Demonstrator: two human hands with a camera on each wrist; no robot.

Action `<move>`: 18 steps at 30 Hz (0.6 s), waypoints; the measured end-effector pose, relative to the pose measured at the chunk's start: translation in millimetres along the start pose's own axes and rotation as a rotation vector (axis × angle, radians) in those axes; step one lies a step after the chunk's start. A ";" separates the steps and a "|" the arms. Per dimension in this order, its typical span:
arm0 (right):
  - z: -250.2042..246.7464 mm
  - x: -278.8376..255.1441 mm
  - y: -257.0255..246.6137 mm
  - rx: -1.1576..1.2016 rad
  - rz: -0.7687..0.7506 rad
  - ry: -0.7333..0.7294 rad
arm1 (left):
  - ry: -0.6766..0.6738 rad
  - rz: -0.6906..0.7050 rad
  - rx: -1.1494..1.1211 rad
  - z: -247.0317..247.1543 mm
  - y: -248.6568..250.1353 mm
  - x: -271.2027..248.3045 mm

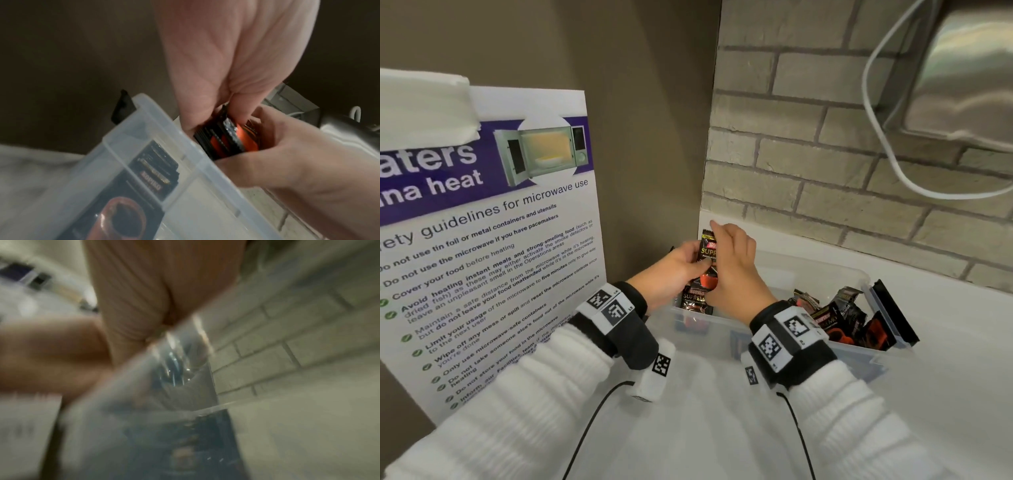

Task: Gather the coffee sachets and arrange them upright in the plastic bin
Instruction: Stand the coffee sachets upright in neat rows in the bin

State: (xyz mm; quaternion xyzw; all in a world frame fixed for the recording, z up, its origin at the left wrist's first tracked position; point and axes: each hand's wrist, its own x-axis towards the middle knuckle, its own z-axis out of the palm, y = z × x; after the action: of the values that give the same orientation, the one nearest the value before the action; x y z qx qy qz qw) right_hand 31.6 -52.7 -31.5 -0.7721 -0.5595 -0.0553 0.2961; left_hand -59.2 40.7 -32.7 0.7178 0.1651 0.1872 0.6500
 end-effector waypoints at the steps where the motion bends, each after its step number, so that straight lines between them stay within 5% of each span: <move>1: -4.3 1.7 -3.8 0.189 0.120 -0.050 | 0.051 0.002 0.030 -1.4 0.4 0.8; 4: -18.7 3.1 -7.2 0.913 0.425 -0.118 | 0.125 0.011 0.107 -7.7 2.8 1.6; 6: -22.4 1.1 -5.6 1.112 0.516 -0.149 | 0.118 -0.003 0.142 -7.6 4.3 -0.6; 10: -14.7 3.5 -5.9 0.859 0.540 -0.094 | 0.047 -0.013 0.197 -2.7 5.7 -3.7; 13: -5.7 5.4 -1.4 0.743 0.649 -0.101 | 0.136 0.001 0.326 -10.8 -4.0 8.1; 18: 8.0 6.2 -7.7 0.399 0.685 -0.422 | 0.304 -0.040 0.442 -15.1 -21.5 11.8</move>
State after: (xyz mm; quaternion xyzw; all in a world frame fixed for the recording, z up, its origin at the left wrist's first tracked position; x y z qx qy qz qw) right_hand 25.0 -41.9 -32.4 -0.8351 -0.3192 0.3135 0.3199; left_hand -56.0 61.7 -52.2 0.8025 0.3117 0.2394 0.4488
